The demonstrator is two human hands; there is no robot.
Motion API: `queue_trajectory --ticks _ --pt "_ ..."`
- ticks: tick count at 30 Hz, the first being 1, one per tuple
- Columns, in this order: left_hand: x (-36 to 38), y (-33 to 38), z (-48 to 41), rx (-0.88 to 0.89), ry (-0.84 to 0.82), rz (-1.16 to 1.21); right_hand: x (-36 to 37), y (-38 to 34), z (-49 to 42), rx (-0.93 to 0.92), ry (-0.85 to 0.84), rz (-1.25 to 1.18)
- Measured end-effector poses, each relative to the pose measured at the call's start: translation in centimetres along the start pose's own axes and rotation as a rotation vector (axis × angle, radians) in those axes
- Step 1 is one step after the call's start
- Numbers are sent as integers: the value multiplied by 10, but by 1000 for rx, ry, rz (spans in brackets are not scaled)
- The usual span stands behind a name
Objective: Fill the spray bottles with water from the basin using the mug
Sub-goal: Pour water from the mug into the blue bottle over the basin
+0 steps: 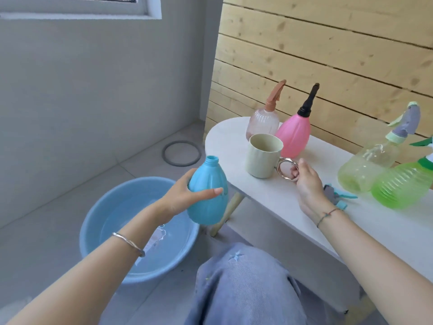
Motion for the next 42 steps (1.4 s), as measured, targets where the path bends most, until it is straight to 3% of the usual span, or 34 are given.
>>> queue_trajectory --ticks 4,8,14,19,28,42 --pt "-50 -39 25 -47 123 30 43 -20 2 -33 -36 -143" --pt "-94 -75 51 -94 207 58 120 -29 0 -51 -247 -253" --pt "-152 -136 83 -182 361 67 253 8 7 27 -526 79" --pt "-182 -181 97 -226 467 94 323 79 12 45 -638 330" --pt "-203 -248 101 -315 552 125 359 208 24 7 -765 756" --pt "-209 -288 89 -364 567 158 372 271 27 -2 -783 840"
Point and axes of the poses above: each hand's wrist, its own z-axis away from the middle knuckle, its own x-axis out of the palm, y = z × x, the point moved 10 cm from there along -z, towards the middle knuckle, and after that the axes turned 10 degrees about -y, right-handed, at the moved point
